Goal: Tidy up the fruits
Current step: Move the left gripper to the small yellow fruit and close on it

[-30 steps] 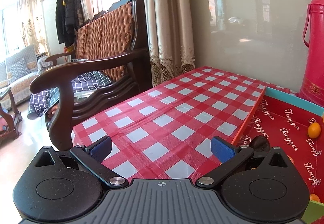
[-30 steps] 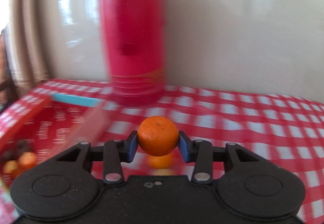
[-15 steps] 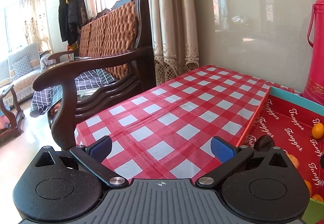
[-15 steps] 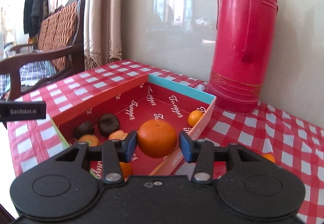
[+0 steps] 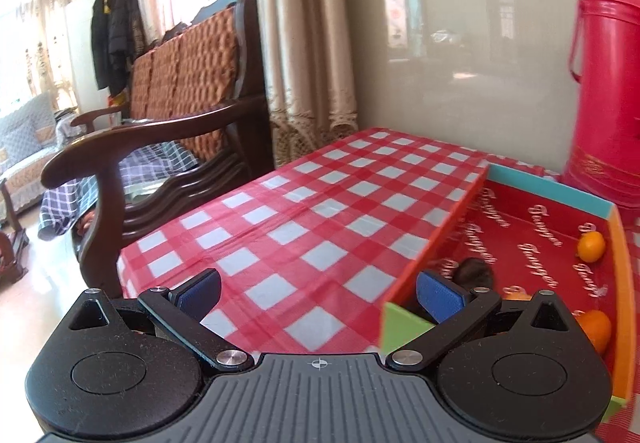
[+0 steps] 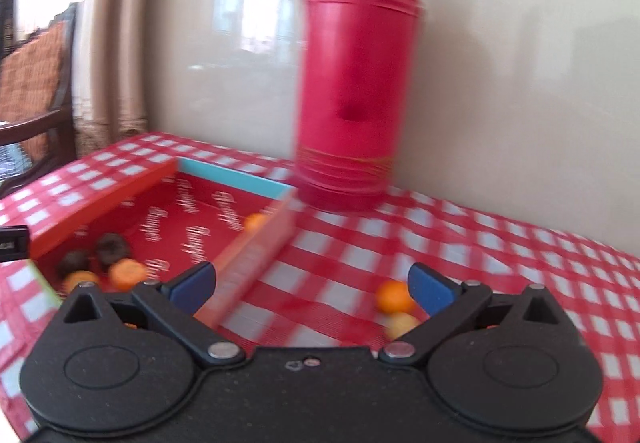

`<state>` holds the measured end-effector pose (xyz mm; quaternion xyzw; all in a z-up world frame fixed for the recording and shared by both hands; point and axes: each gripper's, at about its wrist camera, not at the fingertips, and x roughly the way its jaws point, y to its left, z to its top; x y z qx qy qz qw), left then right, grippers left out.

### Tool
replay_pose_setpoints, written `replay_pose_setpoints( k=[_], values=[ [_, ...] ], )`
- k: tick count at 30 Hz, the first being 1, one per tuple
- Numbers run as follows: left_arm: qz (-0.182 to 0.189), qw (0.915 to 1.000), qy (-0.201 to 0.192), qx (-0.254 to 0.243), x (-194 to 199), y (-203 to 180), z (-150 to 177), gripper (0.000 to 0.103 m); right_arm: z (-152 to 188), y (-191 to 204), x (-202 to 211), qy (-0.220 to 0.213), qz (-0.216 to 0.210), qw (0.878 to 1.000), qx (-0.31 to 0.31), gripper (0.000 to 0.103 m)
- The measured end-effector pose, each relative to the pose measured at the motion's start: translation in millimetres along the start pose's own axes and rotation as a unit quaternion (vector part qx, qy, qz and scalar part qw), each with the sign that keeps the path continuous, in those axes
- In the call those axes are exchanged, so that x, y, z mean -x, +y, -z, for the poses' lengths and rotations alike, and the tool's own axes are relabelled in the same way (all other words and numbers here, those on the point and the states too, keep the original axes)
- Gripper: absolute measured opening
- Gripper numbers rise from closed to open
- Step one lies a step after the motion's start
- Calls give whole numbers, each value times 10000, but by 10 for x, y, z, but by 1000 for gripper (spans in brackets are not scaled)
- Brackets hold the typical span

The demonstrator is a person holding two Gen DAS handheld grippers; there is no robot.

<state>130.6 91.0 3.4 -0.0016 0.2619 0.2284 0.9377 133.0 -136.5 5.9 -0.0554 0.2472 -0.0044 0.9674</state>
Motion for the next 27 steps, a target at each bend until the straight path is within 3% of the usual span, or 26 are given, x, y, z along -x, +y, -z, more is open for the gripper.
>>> replay_pose_setpoints(
  k=[6, 14, 21, 27],
  values=[
    [666, 9960, -393, -458, 330, -465, 74, 103, 156, -422, 163, 140, 839, 9956, -403, 97],
    [1736, 9735, -875, -1207, 786, -1110, 268, 103, 375, -1023, 363, 130, 1898, 9781, -844, 97],
    [2221, 9583, -840, -1588, 924, -1523, 384, 103, 552, -1413, 436, 263, 2247, 9677, -1115, 97],
    [2545, 9495, -709, -1692, 982, -1788, 471, 103, 649, -1513, 518, 212, 2451, 9633, -1072, 97]
  ],
)
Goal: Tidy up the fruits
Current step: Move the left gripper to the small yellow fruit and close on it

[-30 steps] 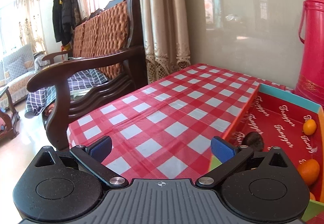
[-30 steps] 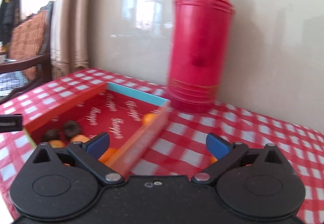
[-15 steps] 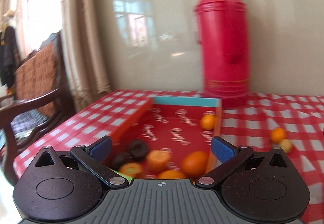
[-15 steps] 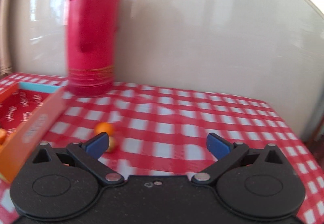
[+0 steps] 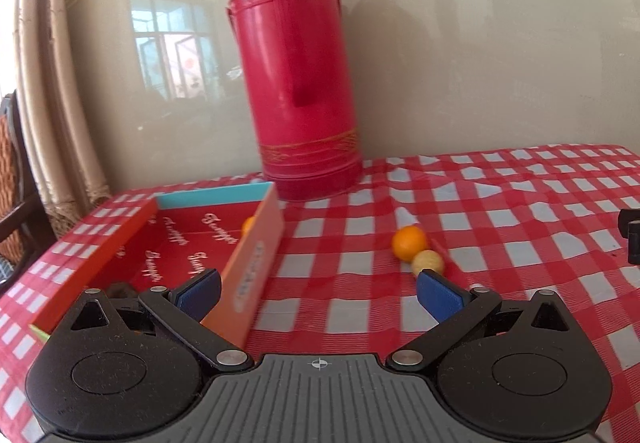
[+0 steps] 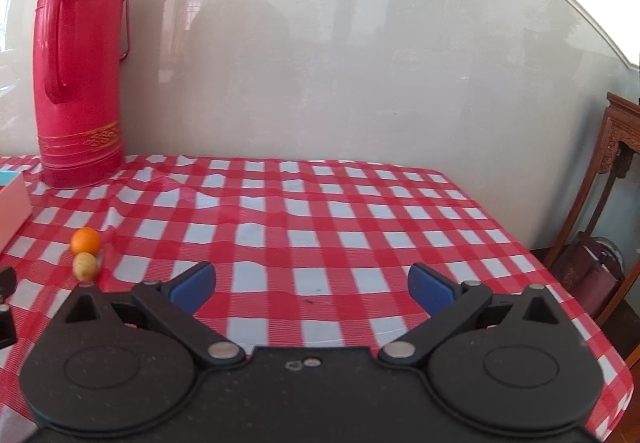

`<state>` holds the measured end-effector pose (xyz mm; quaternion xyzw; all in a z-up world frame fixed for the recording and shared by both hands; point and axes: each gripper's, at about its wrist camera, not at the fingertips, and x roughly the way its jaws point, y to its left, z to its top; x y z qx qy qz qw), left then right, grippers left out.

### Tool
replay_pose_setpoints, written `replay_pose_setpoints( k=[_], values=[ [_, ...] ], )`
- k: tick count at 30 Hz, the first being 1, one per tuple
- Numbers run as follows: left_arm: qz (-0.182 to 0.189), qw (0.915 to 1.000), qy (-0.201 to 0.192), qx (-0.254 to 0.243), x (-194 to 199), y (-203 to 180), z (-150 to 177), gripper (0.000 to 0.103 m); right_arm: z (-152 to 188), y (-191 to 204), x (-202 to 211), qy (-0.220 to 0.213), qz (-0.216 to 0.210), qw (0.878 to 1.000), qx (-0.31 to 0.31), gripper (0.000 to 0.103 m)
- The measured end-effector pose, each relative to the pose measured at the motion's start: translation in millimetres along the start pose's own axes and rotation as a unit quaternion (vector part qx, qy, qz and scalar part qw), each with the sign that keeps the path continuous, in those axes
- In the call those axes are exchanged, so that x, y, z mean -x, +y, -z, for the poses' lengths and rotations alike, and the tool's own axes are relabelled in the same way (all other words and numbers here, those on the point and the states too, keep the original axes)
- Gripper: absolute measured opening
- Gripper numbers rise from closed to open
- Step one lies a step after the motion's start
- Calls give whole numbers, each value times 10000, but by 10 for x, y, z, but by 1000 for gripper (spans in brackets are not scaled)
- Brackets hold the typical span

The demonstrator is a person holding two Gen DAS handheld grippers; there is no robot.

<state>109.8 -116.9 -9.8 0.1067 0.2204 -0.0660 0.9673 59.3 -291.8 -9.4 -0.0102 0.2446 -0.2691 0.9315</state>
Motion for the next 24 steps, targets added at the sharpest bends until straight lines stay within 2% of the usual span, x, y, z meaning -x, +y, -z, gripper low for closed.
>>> replay_pose_setpoints(
  k=[7, 12, 13, 15, 22, 23, 24],
  values=[
    [297, 9995, -23, 32, -79, -249, -59, 102, 7, -112, 13, -1, -30, 9999, -143, 97],
    [323, 9994, 103, 38, -246, -410, -122, 102, 9, -210, 15, -30, -100, 9994, -331, 97],
    [306, 9994, 117, 59, -280, -428, -132, 100, 6, -222, 13, -35, -120, 9993, -359, 97],
    [308, 9993, 196, 91, -343, -459, -144, 83, 7, -240, 11, -33, -158, 9990, -426, 97],
    [328, 9979, 430, 347, -501, -433, -136, 82, -4, -274, 45, -112, -290, 9980, -549, 97],
    [344, 9979, 442, 324, -513, -445, -135, 79, -7, -262, 49, -133, -283, 9980, -542, 97],
    [377, 9978, 468, 293, -527, -462, -137, 70, -10, -254, 47, -139, -262, 9981, -535, 97]
  ],
)
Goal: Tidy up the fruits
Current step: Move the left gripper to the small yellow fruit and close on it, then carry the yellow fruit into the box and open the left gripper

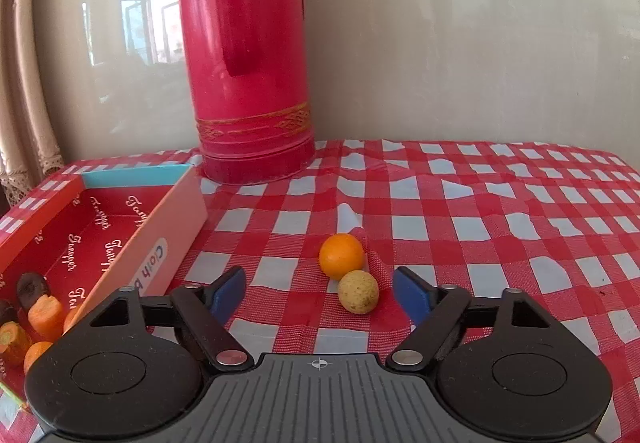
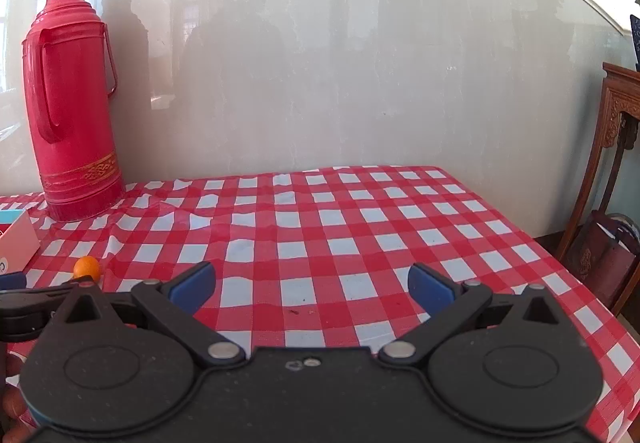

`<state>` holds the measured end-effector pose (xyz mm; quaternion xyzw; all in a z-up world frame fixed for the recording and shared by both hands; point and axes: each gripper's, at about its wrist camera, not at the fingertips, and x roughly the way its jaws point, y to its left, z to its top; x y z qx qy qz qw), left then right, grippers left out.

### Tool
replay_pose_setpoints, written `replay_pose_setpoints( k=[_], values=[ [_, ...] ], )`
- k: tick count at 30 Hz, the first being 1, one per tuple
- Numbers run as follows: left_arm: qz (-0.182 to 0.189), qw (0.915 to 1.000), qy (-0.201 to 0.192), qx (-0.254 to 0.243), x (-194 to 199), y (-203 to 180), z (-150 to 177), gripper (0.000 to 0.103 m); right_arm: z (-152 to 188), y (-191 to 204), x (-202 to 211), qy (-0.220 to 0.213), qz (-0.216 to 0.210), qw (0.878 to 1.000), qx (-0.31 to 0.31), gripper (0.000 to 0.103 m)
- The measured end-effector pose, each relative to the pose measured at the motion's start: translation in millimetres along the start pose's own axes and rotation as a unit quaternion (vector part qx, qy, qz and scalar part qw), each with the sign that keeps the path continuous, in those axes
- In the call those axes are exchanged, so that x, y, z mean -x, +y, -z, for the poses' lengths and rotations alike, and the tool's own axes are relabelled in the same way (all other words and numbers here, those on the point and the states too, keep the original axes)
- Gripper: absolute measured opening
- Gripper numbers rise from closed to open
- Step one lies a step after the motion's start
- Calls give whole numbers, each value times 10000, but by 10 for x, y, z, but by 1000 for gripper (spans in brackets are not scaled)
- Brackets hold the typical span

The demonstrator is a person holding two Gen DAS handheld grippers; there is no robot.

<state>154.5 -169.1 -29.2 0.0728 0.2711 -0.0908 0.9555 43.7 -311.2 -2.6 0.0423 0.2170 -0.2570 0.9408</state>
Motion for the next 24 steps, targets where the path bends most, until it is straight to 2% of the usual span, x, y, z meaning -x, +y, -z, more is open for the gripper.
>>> replay_pose_setpoints(
  k=[2, 4, 6, 10, 12, 17, 24],
  values=[
    [100, 9999, 118, -13, -41, -21, -3, 64, -6, 9, 2, -39, 41, 10000, 1, 97],
    [152, 9996, 222, 38, -86, -29, -1, 63, -14, 10, -6, -34, 50, 10000, 3, 97],
    [174, 9994, 284, 59, -118, -35, -1, 56, -17, 6, -18, -11, 13, 10000, -15, 97],
    [245, 9989, 398, 104, -172, -52, -1, 53, -13, -10, -32, 7, 0, 10000, -22, 97],
    [325, 9982, 489, 125, -212, -55, -5, 33, -10, -20, -33, 25, -2, 10000, -43, 97],
    [396, 9976, 531, 176, -228, -37, 3, 25, 5, -9, -13, 43, 12, 10000, -83, 97],
    [266, 9994, 234, -62, -96, -30, 41, 25, -2, 0, -8, 43, 9, 9999, -135, 97]
  ],
)
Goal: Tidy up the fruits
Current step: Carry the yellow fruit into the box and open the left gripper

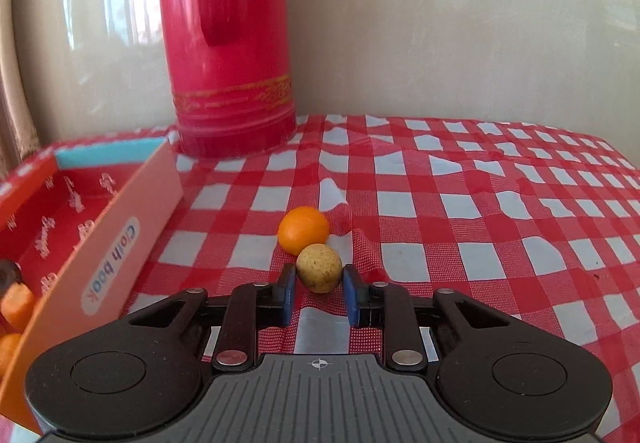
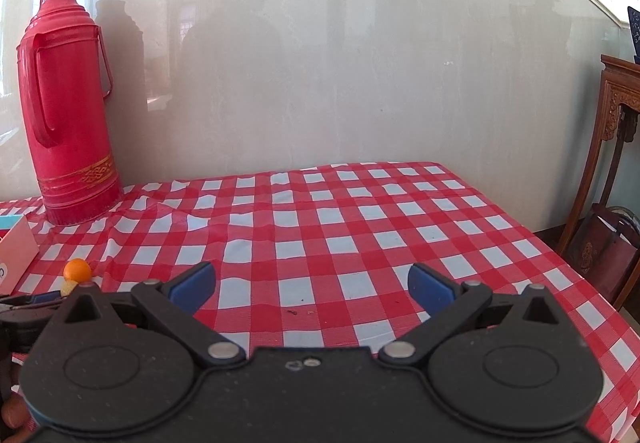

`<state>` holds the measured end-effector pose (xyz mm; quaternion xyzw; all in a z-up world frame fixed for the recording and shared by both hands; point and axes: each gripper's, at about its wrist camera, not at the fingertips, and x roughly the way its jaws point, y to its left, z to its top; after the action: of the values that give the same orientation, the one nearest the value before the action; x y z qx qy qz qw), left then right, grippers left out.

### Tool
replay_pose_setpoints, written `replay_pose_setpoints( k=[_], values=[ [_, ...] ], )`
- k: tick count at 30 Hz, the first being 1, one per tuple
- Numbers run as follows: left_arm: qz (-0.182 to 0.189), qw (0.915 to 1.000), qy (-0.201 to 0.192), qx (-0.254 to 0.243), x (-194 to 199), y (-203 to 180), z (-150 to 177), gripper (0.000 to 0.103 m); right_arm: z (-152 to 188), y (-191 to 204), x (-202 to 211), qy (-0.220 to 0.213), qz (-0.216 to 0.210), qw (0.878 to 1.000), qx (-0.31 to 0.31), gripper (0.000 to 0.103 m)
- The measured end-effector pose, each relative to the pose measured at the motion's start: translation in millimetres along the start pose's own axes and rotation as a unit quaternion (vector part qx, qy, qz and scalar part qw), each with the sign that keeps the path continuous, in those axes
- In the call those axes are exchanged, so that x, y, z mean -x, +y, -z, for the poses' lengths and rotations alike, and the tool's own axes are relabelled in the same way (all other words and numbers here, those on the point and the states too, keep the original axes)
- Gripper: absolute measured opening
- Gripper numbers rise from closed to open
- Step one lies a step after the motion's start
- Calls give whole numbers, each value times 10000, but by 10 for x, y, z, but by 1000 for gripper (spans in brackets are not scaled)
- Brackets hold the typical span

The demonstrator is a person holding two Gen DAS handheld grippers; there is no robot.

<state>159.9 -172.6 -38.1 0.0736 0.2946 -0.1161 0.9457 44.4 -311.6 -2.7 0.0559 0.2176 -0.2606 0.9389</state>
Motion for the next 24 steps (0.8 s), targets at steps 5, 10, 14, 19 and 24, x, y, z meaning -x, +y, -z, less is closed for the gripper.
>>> replay_pose_setpoints(
  k=[5, 10, 14, 19, 24],
  values=[
    [-162, 9990, -295, -281, 129, -45, 22, 25, 2, -12, -21, 58, -38, 9999, -73, 97],
    [-402, 9964, -592, -461, 279, -6, 13, 25, 8, -1, -27, 64, -43, 9999, -114, 97],
    [-718, 9933, -824, -373, 421, 187, -40, 25, 24, 70, -47, 109, -109, 9999, -54, 97],
    [-1278, 9879, -881, -5, 479, 639, -118, 25, 31, 238, -47, 96, -277, 9995, 73, 97],
    [-1677, 9831, -495, 551, 398, 1172, -148, 25, 33, 474, -51, 109, -534, 9983, 192, 97]
  ],
)
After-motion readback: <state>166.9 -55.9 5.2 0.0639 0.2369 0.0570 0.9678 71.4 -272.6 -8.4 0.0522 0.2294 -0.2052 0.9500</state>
